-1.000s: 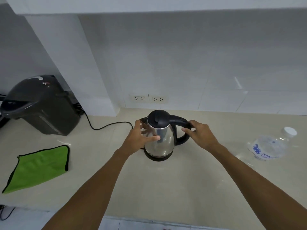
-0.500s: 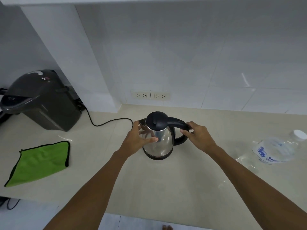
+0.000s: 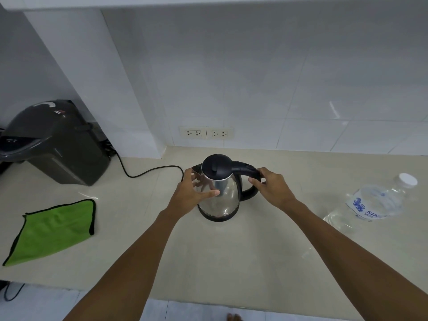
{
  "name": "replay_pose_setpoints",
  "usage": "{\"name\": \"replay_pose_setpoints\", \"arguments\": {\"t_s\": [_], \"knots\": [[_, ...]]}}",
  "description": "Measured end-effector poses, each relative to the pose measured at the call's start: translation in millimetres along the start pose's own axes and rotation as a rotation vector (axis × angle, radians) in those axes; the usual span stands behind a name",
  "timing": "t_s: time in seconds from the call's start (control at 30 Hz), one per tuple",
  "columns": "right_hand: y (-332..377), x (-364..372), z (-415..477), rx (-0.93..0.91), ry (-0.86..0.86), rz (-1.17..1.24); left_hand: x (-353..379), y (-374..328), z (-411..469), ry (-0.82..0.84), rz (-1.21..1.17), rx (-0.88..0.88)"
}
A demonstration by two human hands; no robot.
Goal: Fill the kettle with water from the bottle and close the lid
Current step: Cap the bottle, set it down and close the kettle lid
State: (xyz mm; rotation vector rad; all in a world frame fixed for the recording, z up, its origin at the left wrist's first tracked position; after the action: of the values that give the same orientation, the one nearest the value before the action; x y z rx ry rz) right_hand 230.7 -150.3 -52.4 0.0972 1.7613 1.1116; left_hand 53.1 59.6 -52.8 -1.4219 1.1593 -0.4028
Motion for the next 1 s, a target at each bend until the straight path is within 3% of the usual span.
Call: {"name": "replay_pose_setpoints", "arguments": {"t_s": [0.13, 0.3, 1.0], "knots": [[-2, -3, 0, 0.029, 0.039, 0.095, 0, 1, 1, 0.004, -0.004, -0.011], [0, -10, 2, 0.226, 0.134, 0.511, 0, 1, 1, 0.005, 0.003, -0.024], [-3, -7, 6, 0.286, 0.053, 0.601, 0, 9, 6, -0.006, 0.04, -0.019]]}}
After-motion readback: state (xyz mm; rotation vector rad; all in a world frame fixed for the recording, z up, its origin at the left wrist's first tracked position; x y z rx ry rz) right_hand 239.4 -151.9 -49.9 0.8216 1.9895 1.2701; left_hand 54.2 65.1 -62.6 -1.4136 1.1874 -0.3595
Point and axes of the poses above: each hand's wrist, its own z-axis towards the middle knuckle, its own x-axis out of the palm, y = z × x, the point moved 4 cm from there along z, towards the middle knuckle, and after that the axes turned 4 degrees about -x, right-handed, at the moved point
